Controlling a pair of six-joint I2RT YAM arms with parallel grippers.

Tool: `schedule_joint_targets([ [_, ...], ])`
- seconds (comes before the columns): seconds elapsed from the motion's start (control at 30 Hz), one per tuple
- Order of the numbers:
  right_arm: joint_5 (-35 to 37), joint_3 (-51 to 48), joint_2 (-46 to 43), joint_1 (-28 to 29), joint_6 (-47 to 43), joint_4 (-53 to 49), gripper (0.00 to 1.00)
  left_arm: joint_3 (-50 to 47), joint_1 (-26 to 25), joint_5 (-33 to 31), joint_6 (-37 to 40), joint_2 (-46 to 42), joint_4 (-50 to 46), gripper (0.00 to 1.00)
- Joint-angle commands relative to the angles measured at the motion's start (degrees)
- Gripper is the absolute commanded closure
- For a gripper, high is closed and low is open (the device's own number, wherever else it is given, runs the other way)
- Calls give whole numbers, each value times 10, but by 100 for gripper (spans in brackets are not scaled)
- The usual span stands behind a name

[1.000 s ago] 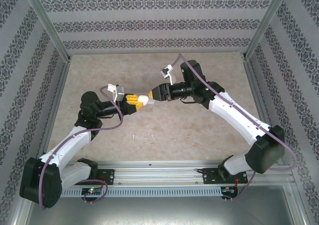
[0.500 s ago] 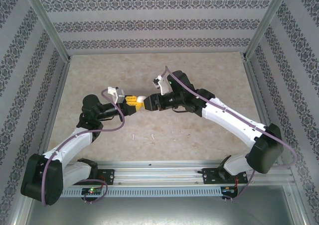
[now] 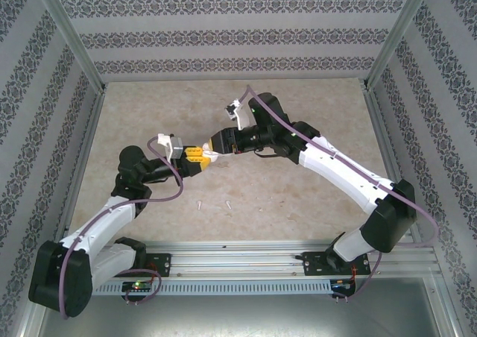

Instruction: Insert the wireless bluetooth earbuds into the charging case

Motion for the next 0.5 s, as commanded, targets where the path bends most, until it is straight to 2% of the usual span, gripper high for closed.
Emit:
schedule_joint_targets([
  [0.0, 6, 6, 1, -8, 14, 12, 51, -4, 3, 5, 15, -24, -3, 100],
  [0.13, 5, -11, -11, -8, 27, 24, 50, 4, 4, -14, 26, -30, -43, 100],
  [0.3, 18, -32, -32, -8, 48, 30, 49, 5, 7, -32, 18, -35, -49, 100],
  [0.47, 44, -80, -56, -3, 106, 65, 49, 4, 17, -45, -9, -33, -48, 100],
])
